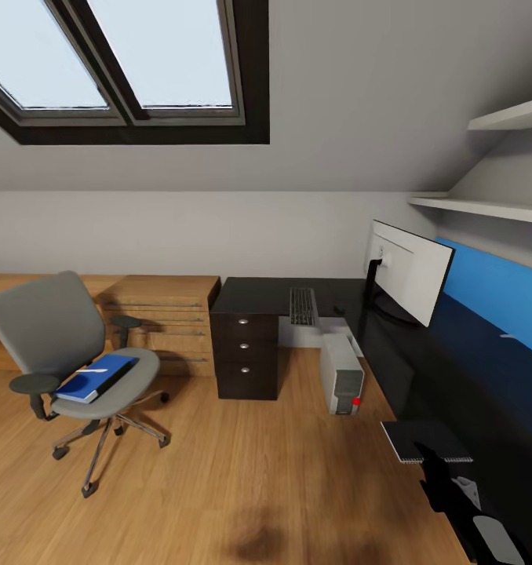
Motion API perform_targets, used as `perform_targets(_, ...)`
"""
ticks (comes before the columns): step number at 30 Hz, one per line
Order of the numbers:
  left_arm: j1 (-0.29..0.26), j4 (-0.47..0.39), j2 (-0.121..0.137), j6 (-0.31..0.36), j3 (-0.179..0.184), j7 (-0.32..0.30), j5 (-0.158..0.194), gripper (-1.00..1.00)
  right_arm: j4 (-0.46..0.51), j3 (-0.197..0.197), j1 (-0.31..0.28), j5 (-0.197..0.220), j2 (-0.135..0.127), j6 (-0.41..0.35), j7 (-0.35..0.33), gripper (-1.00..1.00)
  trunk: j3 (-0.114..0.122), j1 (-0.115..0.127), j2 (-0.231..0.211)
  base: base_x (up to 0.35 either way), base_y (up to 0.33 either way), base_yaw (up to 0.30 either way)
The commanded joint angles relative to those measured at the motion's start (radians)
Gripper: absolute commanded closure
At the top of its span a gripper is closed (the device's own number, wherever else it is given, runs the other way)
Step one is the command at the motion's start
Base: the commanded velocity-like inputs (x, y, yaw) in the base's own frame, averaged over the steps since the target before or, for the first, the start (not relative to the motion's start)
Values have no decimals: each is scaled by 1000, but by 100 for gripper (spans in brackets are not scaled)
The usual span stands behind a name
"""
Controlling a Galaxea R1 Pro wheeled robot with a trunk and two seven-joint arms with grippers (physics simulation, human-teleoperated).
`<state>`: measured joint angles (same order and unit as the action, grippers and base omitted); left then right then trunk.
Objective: In the bedroom, organize the workspace by keeping the computer under the desk, ensuring the monitor is on the desk, placing the keyboard on the desk next to the monitor, placing the mouse on the desk next to the keyboard, moving the folder from the swivel chair onto the desk next to the mouse, stacking the notebook on top of the folder with the pen on top of the notebook, and positioning the swivel chair next to the desk.
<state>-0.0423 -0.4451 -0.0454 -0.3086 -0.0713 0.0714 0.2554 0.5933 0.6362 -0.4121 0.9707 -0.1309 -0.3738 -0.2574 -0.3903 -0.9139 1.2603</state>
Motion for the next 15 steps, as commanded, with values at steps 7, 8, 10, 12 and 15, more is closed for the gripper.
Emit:
perform_targets(7,-1,0,-1,-2,-2,-1,4,-100,-18,5,-1,6,1,-10,1,-100,-1,-8,1,83,51,0)
perform_targets(8,-1,0,-1,-2,-2,-1,4,-100,-18,5,-1,6,1,-10,1,-100,-1,-8,1,59,35,0)
perform_targets(10,-1,0,-1,-2,-2,0,4,-100,-18,5,-1,6,0,-10,1,-100,-1,-8,1,34,20,0)
perform_targets(12,-1,0,-1,-2,-2,0,4,-100,-17,5,-1,6,0,-10,1,-100,-1,-8,1,22,13,0)
perform_targets(15,-1,0,-1,-1,-2,1,4,-100,-17,5,-1,6,0,-10,1,-100,-1,-8,1,13,8,0)
